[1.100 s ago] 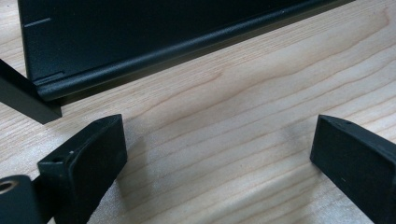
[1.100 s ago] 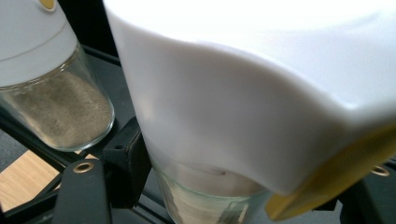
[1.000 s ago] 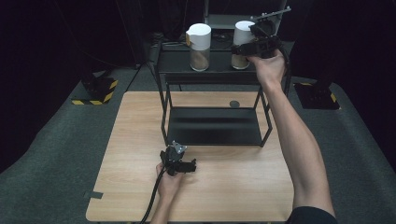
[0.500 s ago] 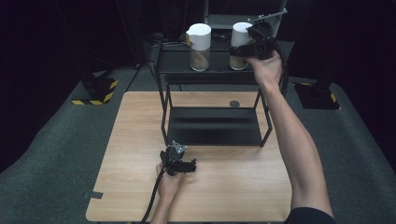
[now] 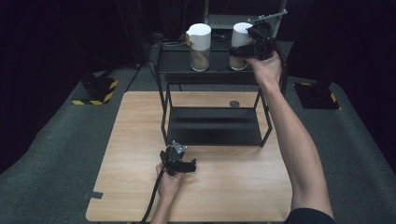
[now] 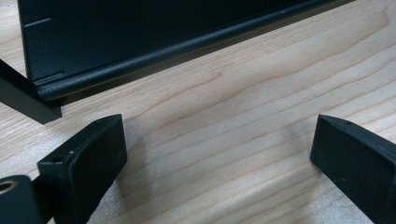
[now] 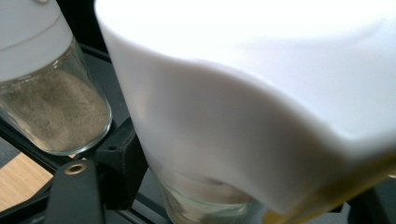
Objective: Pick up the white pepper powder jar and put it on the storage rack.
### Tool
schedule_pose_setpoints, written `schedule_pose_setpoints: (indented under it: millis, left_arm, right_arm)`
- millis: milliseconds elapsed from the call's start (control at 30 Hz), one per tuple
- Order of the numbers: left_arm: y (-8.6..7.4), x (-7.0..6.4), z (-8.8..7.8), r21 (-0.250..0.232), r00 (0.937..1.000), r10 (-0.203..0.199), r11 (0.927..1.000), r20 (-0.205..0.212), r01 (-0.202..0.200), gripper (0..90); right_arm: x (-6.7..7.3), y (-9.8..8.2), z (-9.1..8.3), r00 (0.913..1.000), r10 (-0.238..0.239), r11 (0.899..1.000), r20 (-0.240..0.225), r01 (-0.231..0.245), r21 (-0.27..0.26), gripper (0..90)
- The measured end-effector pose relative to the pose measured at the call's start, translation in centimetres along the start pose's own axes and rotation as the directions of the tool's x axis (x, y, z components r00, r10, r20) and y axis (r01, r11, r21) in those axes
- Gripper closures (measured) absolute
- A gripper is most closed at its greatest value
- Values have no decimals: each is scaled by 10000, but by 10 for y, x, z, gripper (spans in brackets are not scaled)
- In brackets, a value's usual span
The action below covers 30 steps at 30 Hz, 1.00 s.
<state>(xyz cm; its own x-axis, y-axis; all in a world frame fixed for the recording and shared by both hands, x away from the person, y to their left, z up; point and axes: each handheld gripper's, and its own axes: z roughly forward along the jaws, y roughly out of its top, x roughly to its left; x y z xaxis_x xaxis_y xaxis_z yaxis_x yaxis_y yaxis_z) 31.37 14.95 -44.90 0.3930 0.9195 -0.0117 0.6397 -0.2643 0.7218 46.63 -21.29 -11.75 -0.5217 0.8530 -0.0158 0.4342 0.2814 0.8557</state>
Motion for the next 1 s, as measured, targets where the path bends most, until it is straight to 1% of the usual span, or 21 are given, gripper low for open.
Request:
schedule_pose_setpoints:
  millis: [167, 267, 433, 567, 633, 700, 733, 800, 867, 1000]
  left_arm:
    - [0, 0, 0, -1, 10000, 0, 10000, 0, 0, 39]
    - [0, 0, 0, 0, 10000, 1, 10000, -2, -1, 39]
    - [0, 0, 0, -5, 10000, 10, 10000, -5, -10, 39]
    - [0, 0, 0, -2, 10000, 7, 10000, -12, -7, 39]
    - [0, 0, 0, -2, 10000, 4, 10000, -15, -4, 39]
    - [0, 0, 0, 0, 10000, 9, 10000, -9, -9, 39]
    - [0, 0, 0, -3, 10000, 4, 10000, -7, -4, 39]
    - [0, 0, 0, -2, 10000, 20, 10000, -16, -20, 39]
    - [0, 0, 0, 0, 10000, 18, 10000, -12, -18, 39]
    - [0, 0, 0, 10, 10000, 21, 10000, -8, -21, 38]
  right_arm:
    - [-6, -1, -2, 9995, 159, 9999, -277, -160, -48, 141]
    - [-11, -2, -4, 9983, 327, 9994, -486, -331, -75, 119]
    - [-14, -5, -11, 9979, 294, 9992, -570, -309, -247, 95]
    - [-12, -6, -16, 9983, 86, 9997, -568, -99, -222, 74]
    - [-11, -10, -19, 9985, 26, 9993, -552, -46, -365, 66]
    - [-12, -18, -21, 9984, 42, 9975, -569, -82, -695, 58]
    - [-13, -21, -21, 9982, 101, 9971, -586, -145, -749, 57]
    - [-17, -21, -22, 9979, 184, 9980, -626, -221, -599, 51]
    - [-18, -22, -24, 9982, 206, 9982, -570, -237, -547, 49]
    - [-21, -30, -28, 9976, 253, 9968, -638, -300, -741, 48]
